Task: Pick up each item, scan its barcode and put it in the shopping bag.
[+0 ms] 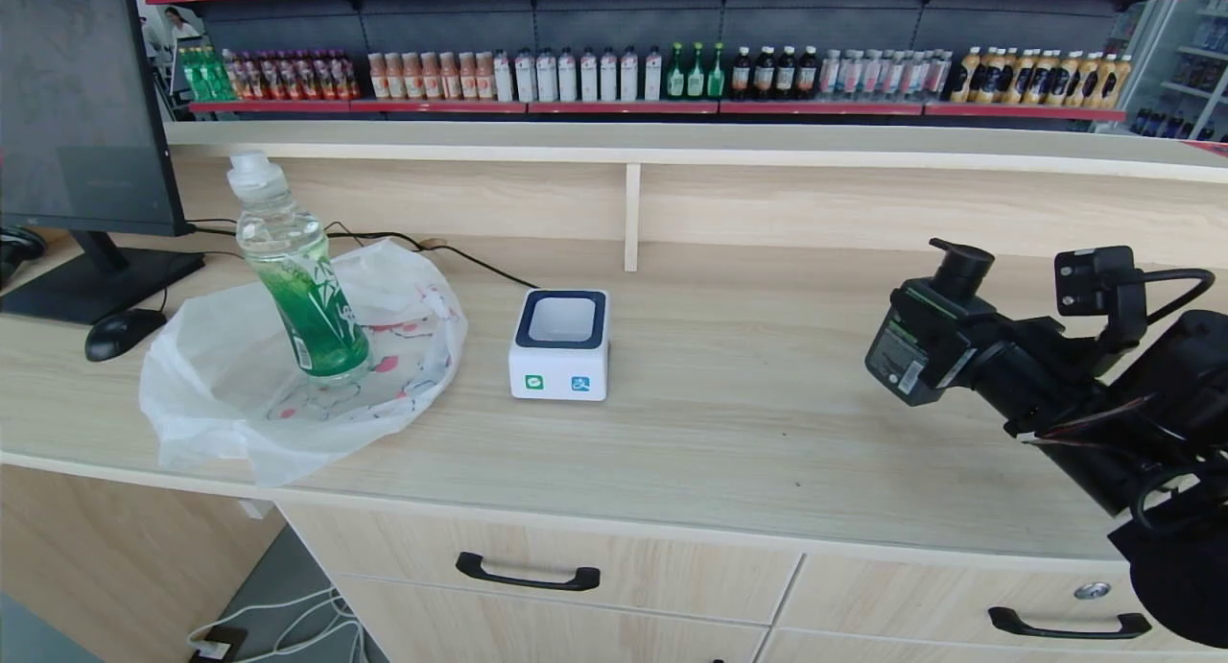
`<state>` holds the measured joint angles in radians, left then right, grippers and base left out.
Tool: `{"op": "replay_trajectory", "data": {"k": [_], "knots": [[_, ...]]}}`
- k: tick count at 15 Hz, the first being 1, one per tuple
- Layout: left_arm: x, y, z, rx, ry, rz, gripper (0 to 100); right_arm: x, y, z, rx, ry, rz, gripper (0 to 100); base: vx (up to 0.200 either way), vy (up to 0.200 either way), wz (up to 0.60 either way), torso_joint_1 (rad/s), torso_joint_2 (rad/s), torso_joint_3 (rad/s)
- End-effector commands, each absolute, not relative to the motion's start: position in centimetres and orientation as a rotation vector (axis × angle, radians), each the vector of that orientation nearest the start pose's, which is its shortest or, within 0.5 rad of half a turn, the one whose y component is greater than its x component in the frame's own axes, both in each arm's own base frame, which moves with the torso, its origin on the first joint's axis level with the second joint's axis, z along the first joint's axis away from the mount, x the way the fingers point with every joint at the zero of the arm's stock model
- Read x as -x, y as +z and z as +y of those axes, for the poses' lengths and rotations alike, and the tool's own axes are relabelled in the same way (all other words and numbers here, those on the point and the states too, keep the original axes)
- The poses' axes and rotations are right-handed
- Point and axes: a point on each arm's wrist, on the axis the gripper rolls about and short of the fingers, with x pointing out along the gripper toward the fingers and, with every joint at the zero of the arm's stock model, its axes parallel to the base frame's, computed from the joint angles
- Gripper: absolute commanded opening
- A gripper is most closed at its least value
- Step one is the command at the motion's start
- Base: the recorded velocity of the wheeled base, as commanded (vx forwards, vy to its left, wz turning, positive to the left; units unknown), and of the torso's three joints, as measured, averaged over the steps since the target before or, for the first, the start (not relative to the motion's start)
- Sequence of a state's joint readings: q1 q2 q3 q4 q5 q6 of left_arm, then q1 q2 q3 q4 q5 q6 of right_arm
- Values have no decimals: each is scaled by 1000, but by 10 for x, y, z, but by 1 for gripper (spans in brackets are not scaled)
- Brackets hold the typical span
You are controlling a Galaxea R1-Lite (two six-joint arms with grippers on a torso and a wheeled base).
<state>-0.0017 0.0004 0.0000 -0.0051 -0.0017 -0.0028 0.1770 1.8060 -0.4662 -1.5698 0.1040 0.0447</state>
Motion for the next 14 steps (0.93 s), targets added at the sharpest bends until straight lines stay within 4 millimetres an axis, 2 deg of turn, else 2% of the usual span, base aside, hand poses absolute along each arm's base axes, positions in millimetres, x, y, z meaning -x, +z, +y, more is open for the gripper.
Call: {"op": "replay_trajectory", "data": {"k": [1, 9, 14], "knots": [[23, 76, 0, 2, -3, -6, 100, -271, 169, 53, -55, 293, -244, 0, 0, 0, 0, 0, 0, 0], [23, 76, 0, 2, -3, -6, 100, -267, 135, 61, -35, 320, -105, 0, 0, 0, 0, 0, 0, 0], [23, 76, 0, 0, -3, -5, 100, -262, 134, 61, -36, 322, -94, 0, 0, 0, 0, 0, 0, 0]]}}
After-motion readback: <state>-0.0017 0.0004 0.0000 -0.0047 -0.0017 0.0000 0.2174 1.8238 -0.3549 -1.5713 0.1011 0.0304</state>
